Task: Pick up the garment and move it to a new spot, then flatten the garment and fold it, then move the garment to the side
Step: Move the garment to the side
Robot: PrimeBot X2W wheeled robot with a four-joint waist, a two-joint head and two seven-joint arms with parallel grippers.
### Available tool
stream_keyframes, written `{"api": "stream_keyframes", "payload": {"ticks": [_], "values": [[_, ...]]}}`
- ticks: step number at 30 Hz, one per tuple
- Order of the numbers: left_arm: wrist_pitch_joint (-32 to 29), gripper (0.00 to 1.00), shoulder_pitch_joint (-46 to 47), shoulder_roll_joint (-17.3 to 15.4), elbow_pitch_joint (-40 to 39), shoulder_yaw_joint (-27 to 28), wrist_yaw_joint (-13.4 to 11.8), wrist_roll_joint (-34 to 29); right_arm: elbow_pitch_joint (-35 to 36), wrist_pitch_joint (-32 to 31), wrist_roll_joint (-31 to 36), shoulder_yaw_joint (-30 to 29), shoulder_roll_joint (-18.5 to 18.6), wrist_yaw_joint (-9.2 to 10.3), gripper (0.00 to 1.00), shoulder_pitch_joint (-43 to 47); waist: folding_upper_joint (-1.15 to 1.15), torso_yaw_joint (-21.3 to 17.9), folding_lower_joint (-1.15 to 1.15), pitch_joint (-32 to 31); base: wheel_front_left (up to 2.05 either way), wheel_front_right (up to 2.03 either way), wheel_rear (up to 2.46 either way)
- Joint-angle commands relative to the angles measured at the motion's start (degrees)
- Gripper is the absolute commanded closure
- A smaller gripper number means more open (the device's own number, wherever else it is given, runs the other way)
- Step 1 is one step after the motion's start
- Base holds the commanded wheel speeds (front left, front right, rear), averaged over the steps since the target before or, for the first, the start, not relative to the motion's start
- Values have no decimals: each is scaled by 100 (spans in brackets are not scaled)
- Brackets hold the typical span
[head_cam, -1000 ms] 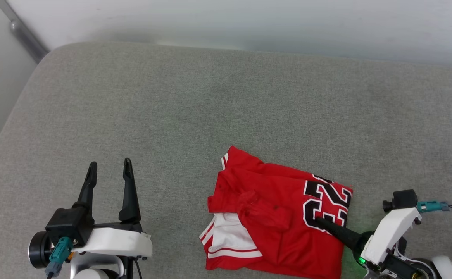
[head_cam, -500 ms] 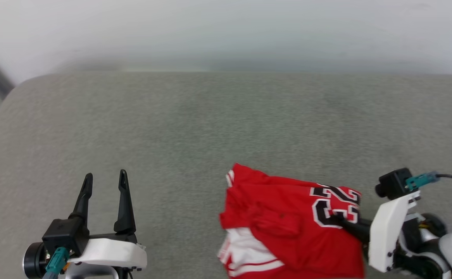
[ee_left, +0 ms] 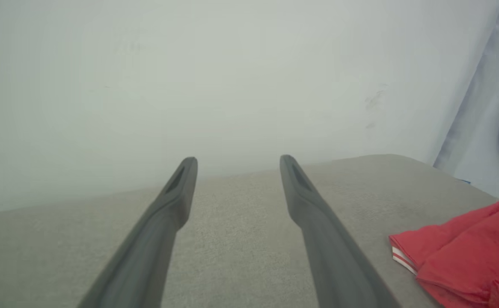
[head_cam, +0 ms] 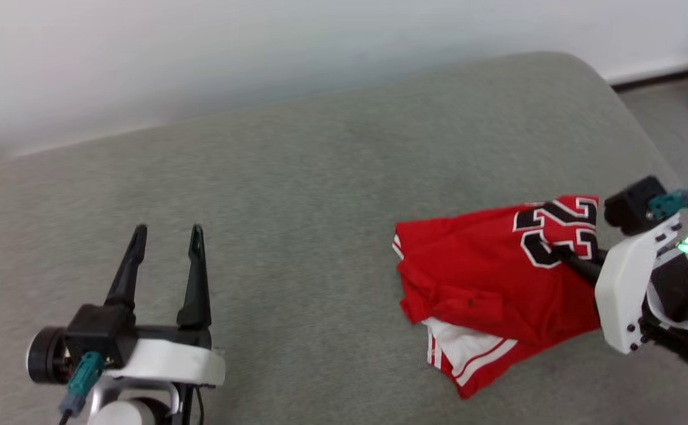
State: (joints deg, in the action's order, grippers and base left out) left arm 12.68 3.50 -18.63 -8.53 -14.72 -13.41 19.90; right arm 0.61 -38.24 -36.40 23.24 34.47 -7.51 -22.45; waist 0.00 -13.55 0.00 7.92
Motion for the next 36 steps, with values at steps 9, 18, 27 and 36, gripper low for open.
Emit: {"api": "stream_keyframes", "payload": {"ticks": [9, 18, 27, 36], "values": [[-403, 0, 1029, -197, -205, -326, 292, -311, -1402, 823, 28, -352, -40, 4, 100, -789, 0, -891, 0, 1334, 0, 0, 0], [-728, 0, 1936, -253, -442, -595, 525, -564, -3060, 2213, 159, -748, 373, 5, 100, -1846, 0, -573, 0, 2207, 0, 0, 0], [-878, 0, 2369, -298, -511, -729, 654, -650, -4651, 3509, 242, -1089, -9, 4, 96, -2315, 0, -389, 0, 2678, 0, 0, 0], [-677, 0, 2358, -205, -185, -828, 733, -540, -6167, 4450, 505, -1603, -210, 4, 0, -2650, 0, -296, 0, 2451, 0, 0, 0]]}}
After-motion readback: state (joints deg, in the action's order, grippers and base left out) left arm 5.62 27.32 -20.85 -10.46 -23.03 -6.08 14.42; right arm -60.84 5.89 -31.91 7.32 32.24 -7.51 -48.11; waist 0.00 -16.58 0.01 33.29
